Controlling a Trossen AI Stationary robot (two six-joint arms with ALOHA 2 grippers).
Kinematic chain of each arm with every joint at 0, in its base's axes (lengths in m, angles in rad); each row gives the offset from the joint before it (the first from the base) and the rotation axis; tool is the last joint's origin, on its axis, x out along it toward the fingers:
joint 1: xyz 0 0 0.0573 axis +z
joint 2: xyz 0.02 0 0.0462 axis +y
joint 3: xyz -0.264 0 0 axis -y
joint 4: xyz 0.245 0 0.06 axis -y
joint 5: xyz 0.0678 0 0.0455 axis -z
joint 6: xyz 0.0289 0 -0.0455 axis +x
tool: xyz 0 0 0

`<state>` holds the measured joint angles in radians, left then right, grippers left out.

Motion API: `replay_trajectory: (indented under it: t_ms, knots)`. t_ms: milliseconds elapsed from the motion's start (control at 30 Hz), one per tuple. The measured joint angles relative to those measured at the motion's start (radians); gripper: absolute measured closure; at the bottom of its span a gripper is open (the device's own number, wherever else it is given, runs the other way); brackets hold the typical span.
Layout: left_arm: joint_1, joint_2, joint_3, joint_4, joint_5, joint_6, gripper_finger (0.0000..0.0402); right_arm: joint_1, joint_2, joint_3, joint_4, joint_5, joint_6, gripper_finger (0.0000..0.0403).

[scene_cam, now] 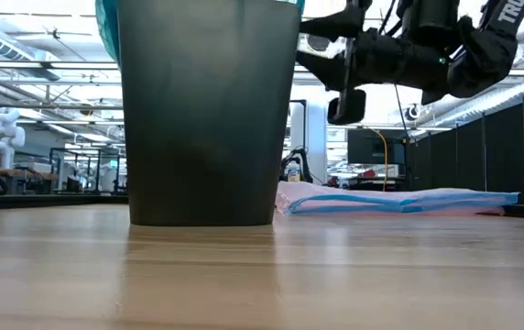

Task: Place trash/remove bag and relplace
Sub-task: Close the trash bag

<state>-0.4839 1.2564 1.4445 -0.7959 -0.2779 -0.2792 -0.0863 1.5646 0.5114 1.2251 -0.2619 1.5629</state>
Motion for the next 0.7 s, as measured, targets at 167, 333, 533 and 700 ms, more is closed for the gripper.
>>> replay_trajectory:
  t_ms: [167,333,533,700]
  knots:
    - [0.0,0.0,0.0,0.0,0.0,-0.004,0.0402,0.06,0.0,0.0,-0.026,0.025,0.04,0.0257]
    - [0.0,0.0,0.0,-0.001,0.009,-0.004,0.0402,0.046,0.001,-0.002,-0.086,0.162,-0.03,0.0257]
    - [-0.002,0.0,0.0,-0.019,0.012,-0.011,0.0402,0.011,0.001,-0.002,-0.004,0.268,-0.18,0.0257]
    - [-0.003,0.0,0.0,-0.038,0.014,-0.055,0.0402,-0.015,0.0,-0.001,0.07,0.219,-0.342,0.0265]
